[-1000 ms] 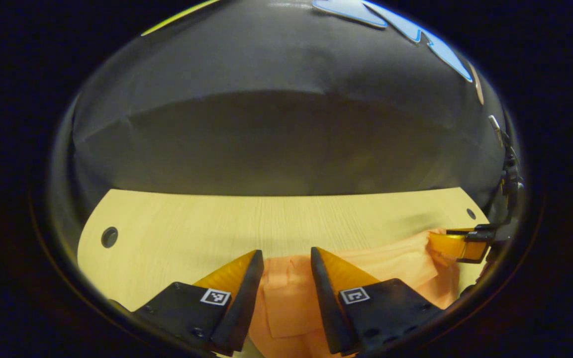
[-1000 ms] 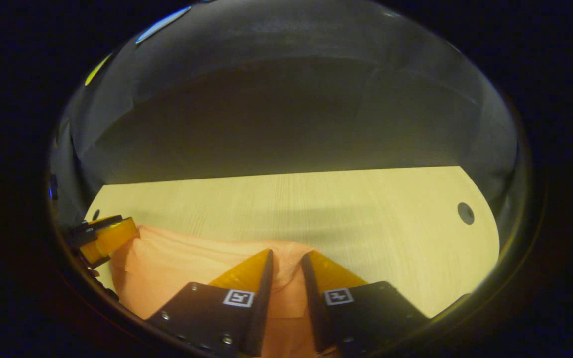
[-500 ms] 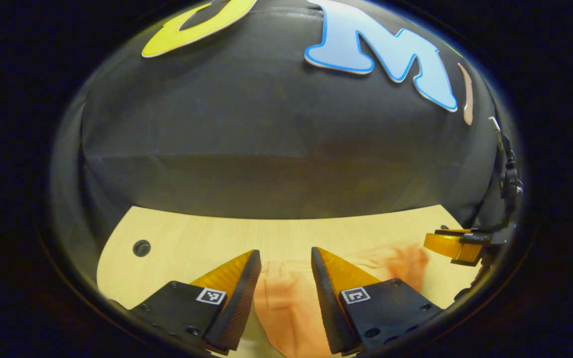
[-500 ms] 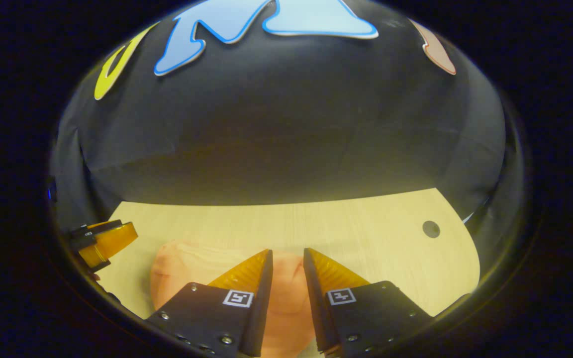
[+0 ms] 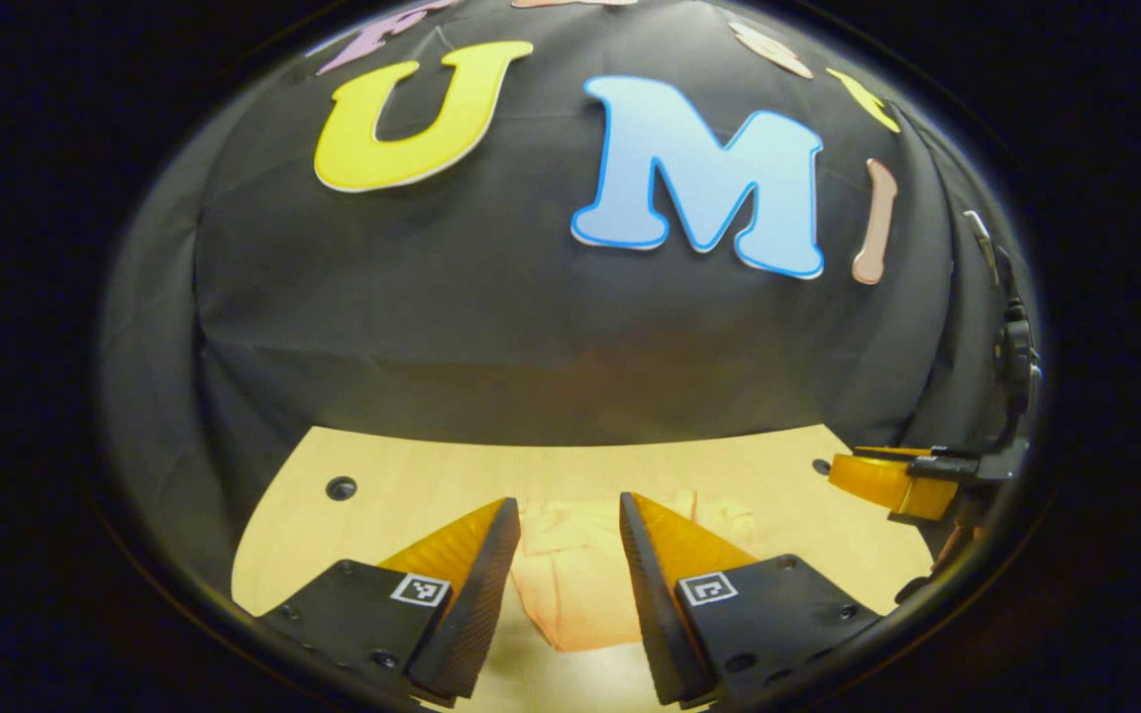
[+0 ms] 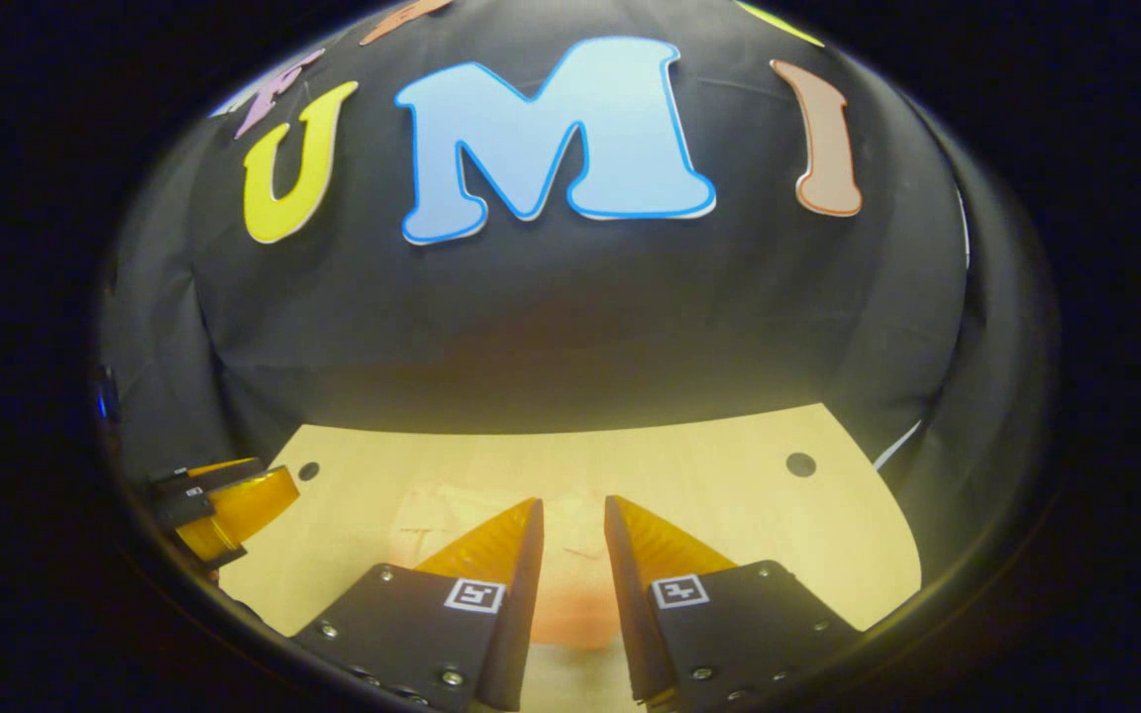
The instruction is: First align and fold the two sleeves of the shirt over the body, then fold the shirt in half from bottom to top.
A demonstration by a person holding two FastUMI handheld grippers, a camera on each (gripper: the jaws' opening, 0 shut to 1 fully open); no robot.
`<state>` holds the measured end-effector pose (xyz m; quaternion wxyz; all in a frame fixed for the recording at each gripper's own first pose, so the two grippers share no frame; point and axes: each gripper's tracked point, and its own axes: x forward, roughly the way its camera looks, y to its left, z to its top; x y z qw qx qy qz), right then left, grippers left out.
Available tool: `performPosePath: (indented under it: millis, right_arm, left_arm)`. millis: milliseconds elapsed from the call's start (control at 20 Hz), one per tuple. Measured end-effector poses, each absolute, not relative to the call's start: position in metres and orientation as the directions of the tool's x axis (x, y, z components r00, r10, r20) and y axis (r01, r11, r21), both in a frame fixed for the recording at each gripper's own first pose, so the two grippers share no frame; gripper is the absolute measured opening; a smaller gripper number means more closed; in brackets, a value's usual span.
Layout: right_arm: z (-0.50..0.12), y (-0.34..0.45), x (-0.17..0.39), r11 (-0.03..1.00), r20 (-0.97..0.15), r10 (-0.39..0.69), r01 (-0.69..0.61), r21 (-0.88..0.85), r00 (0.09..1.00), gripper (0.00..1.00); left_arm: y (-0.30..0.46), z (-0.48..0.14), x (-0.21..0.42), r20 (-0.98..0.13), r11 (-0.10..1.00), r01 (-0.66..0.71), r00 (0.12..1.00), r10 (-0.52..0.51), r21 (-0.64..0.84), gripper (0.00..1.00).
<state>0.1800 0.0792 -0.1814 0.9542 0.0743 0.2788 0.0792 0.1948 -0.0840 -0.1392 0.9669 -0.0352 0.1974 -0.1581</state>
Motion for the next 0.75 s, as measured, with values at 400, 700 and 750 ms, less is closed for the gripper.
performPosePath:
  millis: [400,700,750]
  right_arm:
    - [-0.148,0.075,0.082,0.972,-0.486,0.211,-0.128,0.199,0.848,0.39]
    - [-0.142,0.074,0.033,0.968,-0.480,0.209,-0.112,0.224,0.852,0.40]
    - [-0.143,0.074,0.029,0.968,-0.482,0.206,-0.107,0.225,0.852,0.39]
  left_arm:
    - [-0.067,-0.105,0.089,-0.336,0.940,0.299,0.879,-0.338,-0.162,0.65]
    - [-0.052,-0.102,0.045,-0.321,0.945,0.302,0.889,-0.327,-0.126,0.65]
    - [-0.051,-0.104,0.041,-0.324,0.945,0.301,0.888,-0.327,-0.128,0.65]
